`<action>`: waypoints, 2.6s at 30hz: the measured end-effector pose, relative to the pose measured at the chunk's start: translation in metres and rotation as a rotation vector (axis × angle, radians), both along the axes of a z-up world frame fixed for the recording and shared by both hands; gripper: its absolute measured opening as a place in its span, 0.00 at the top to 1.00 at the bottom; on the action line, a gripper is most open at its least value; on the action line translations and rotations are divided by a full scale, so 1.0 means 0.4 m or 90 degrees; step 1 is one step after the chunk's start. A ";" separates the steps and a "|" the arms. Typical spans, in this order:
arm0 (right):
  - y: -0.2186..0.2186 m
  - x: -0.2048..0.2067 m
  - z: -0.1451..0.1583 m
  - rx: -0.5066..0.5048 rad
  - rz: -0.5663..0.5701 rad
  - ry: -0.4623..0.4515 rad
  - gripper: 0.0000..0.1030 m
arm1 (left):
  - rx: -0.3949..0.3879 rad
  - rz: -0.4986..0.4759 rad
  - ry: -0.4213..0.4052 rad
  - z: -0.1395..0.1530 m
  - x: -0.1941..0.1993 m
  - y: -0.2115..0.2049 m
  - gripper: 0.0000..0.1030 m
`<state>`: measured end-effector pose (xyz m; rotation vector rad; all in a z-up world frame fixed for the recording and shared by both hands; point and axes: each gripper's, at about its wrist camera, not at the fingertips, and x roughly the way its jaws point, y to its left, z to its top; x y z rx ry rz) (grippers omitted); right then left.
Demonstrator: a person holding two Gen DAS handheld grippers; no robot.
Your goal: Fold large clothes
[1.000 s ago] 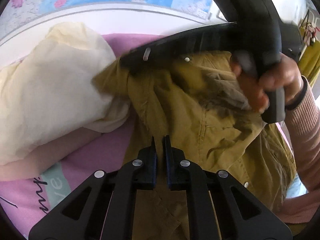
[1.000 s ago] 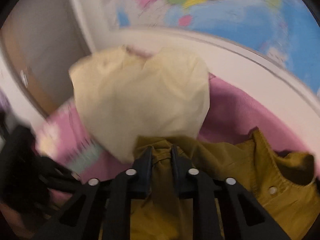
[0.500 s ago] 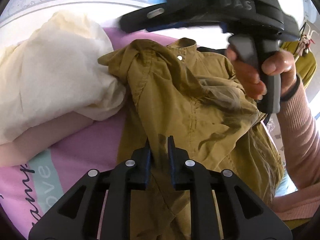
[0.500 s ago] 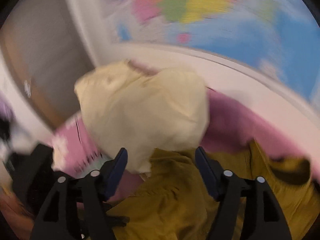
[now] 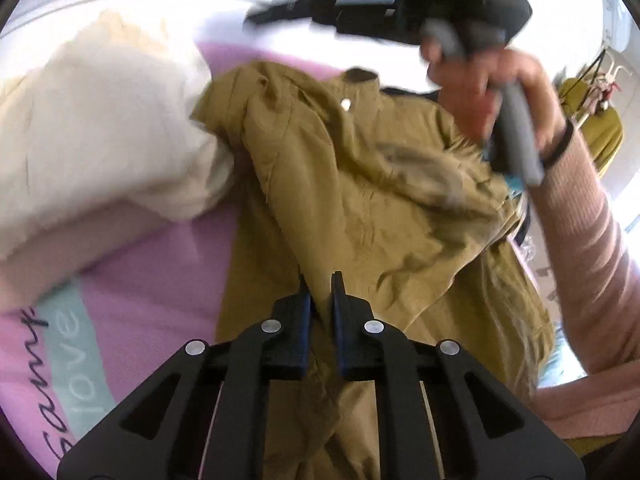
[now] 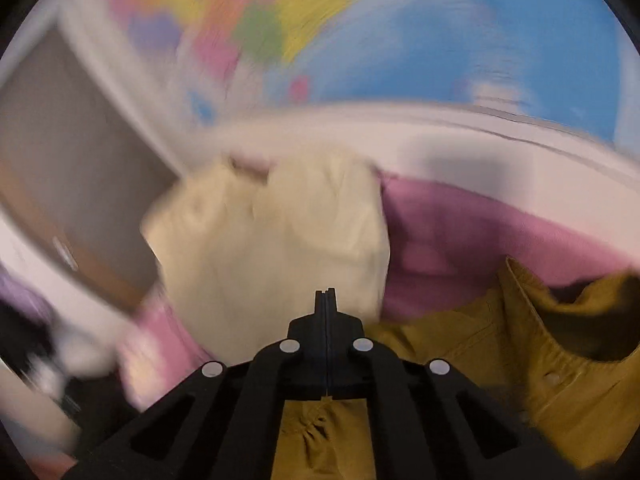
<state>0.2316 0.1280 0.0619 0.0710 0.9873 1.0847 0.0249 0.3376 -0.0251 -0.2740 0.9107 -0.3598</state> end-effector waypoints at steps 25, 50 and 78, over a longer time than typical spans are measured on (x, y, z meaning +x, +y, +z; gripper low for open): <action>0.051 -0.048 -0.083 -0.069 0.039 -0.008 0.92 | 0.005 0.024 -0.041 0.023 -0.035 -0.016 0.88; -0.105 -0.133 -0.109 -0.147 0.134 -0.090 0.90 | 0.040 0.012 -0.017 0.009 0.075 -0.030 0.95; -0.831 -0.244 -0.156 -0.101 -0.315 -0.088 0.83 | 0.050 0.014 0.011 0.055 0.171 -0.026 0.59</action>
